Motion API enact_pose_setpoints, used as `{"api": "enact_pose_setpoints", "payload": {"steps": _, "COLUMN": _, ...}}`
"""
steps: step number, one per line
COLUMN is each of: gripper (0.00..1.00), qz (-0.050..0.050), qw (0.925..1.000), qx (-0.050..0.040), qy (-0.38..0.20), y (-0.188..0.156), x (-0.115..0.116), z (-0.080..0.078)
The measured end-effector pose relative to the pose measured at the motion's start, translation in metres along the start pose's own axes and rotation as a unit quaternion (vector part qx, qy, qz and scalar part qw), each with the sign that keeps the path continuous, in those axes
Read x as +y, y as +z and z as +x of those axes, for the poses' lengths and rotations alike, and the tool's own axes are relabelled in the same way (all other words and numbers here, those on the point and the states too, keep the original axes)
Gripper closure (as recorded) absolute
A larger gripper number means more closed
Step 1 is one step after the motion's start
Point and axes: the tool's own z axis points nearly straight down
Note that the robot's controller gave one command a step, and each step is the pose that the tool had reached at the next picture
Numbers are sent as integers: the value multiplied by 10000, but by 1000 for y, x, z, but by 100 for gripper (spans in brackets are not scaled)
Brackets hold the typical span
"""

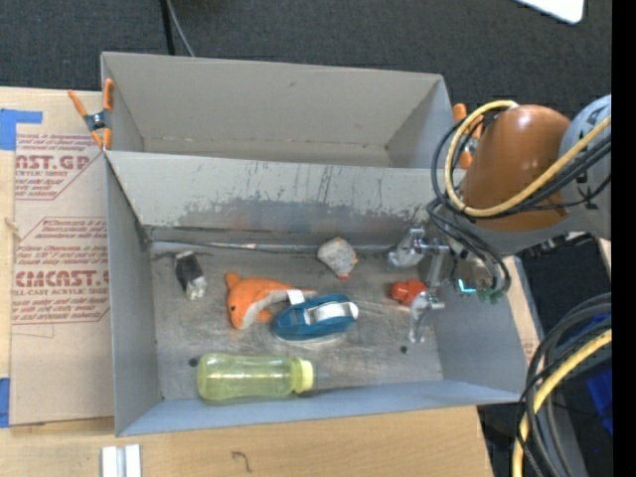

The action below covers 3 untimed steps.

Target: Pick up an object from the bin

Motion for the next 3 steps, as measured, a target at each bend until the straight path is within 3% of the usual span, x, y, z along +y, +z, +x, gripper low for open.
{"api": "enact_pose_setpoints", "payload": {"steps": 1, "gripper": 0, "qz": 5, "qw": 10000, "qx": -39, "qy": -4, "y": -4, "x": 0, "z": -2}}
{"api": "enact_pose_setpoints", "payload": {"steps": 2, "gripper": 0, "qz": 10, "qw": 10000, "qx": -85, "qy": 4, "y": 39, "x": -15, "z": -13}}
{"api": "enact_pose_setpoints", "payload": {"steps": 3, "gripper": 0, "qz": -4, "qw": 9983, "qx": -36, "qy": 584, "y": 81, "x": -36, "z": -31}}
